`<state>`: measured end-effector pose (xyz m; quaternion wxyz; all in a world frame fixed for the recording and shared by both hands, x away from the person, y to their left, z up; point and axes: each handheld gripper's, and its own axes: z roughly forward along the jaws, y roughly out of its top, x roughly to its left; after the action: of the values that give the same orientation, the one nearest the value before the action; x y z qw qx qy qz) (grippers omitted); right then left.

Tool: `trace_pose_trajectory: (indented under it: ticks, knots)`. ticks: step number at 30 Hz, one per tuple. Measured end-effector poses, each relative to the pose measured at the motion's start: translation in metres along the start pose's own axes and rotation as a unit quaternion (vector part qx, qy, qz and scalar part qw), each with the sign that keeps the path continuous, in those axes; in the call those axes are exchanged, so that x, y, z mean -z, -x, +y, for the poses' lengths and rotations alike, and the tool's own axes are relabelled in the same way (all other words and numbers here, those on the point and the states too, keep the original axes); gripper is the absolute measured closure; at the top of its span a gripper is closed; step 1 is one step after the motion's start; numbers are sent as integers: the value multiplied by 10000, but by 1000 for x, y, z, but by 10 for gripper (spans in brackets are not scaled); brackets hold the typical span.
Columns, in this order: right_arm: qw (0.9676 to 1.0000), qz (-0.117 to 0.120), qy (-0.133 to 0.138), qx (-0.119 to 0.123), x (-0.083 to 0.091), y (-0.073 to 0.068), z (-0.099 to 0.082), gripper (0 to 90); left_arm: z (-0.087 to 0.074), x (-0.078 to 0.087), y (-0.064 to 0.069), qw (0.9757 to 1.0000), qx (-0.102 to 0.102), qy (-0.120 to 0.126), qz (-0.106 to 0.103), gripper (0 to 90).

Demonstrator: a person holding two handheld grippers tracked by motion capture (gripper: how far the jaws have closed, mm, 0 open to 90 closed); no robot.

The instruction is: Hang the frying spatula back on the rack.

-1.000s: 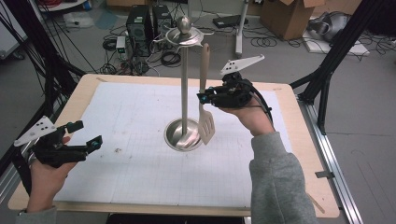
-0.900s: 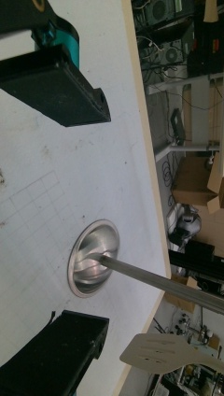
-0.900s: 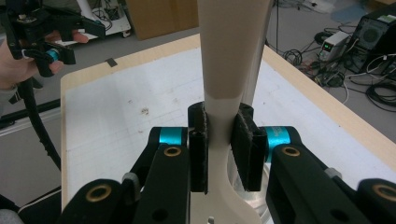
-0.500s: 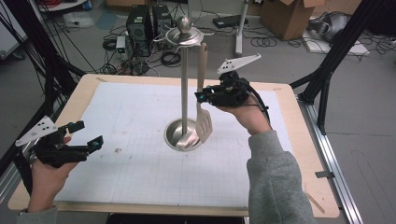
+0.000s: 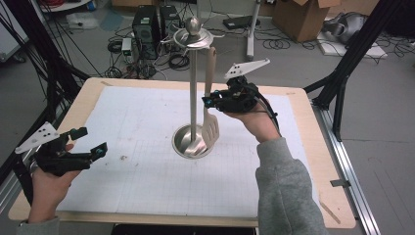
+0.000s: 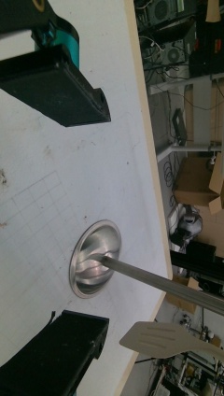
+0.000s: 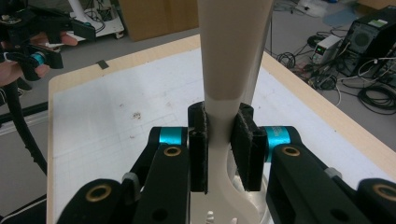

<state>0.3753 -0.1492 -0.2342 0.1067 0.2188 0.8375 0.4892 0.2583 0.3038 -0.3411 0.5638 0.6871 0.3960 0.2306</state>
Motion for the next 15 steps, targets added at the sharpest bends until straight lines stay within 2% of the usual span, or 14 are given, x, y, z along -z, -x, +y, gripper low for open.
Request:
trace_pose_trajectory:
  ticks: [11, 15]
  knots:
    - [9999, 22, 93, -45, -1, -2, -2, 773, 0, -1, 2, 10000, -25, -12, -2, 42]
    - [9995, -60, 321, -58, -2, -2, -8, 763, 1, -2, 2, 10000, -37, -29, -16, 42]
